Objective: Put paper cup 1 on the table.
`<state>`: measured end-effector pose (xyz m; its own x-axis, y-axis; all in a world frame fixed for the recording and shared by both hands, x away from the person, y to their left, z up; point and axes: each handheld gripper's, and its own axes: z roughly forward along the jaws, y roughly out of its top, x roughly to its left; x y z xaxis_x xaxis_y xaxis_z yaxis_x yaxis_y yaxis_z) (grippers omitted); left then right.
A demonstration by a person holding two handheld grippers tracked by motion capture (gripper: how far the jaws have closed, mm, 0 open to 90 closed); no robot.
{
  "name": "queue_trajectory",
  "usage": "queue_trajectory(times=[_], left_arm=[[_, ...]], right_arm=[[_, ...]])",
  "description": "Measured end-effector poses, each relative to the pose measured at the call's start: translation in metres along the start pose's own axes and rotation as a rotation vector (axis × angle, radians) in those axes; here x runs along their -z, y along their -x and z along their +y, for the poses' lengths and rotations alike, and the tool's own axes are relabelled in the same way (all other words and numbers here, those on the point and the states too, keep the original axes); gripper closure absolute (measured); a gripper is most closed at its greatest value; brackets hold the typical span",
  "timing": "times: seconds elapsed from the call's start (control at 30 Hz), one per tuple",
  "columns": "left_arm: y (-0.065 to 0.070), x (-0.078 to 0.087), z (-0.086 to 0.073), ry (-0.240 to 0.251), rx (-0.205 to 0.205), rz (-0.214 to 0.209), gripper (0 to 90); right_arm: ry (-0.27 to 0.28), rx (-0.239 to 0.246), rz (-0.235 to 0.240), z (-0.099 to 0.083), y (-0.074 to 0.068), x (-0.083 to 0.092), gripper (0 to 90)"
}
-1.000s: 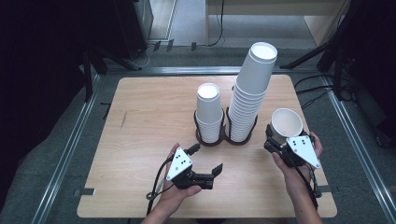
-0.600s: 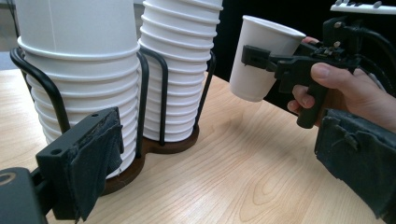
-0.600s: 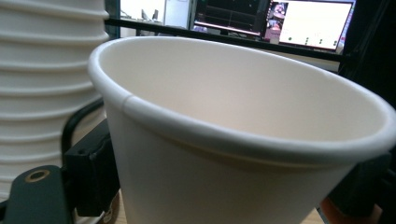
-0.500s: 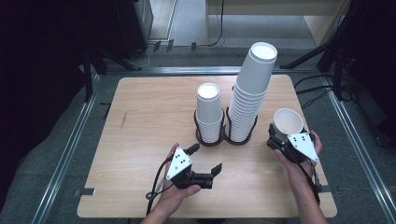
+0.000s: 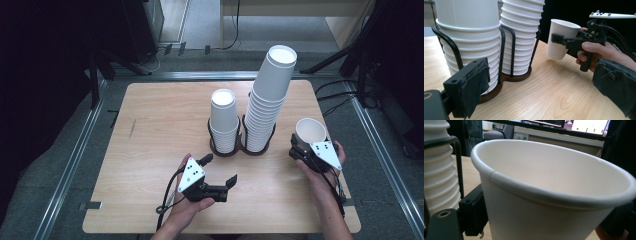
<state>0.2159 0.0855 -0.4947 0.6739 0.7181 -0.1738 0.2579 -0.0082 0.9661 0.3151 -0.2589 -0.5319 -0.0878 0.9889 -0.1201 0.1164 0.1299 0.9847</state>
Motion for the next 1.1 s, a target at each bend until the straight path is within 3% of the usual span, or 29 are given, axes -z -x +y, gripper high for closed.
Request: queue_trajectory(times=[0.57, 0.7, 0.87, 1.1], left_arm=[[-0.001, 0.000, -0.001, -0.006, 0.001, 0.004, 1.3], [0.000, 0.000, -0.001, -0.007, -0.001, 0.004, 1.3], [0.000, -0.001, -0.002, -0.011, -0.003, 0.001, 1.3], [0.000, -0.001, -0.002, -0.012, -0.002, 0.002, 1.3]], right_arm=[[-0.077, -0.024, 0.013, -0.014, 0.006, -0.009, 13.1], [-0.094, -0.050, 0.018, -0.016, 0.007, -0.010, 12.9], [-0.103, -0.060, 0.004, -0.016, 0.009, -0.010, 12.6], [-0.119, -0.042, 0.026, -0.015, 0.006, -0.009, 12.6]])
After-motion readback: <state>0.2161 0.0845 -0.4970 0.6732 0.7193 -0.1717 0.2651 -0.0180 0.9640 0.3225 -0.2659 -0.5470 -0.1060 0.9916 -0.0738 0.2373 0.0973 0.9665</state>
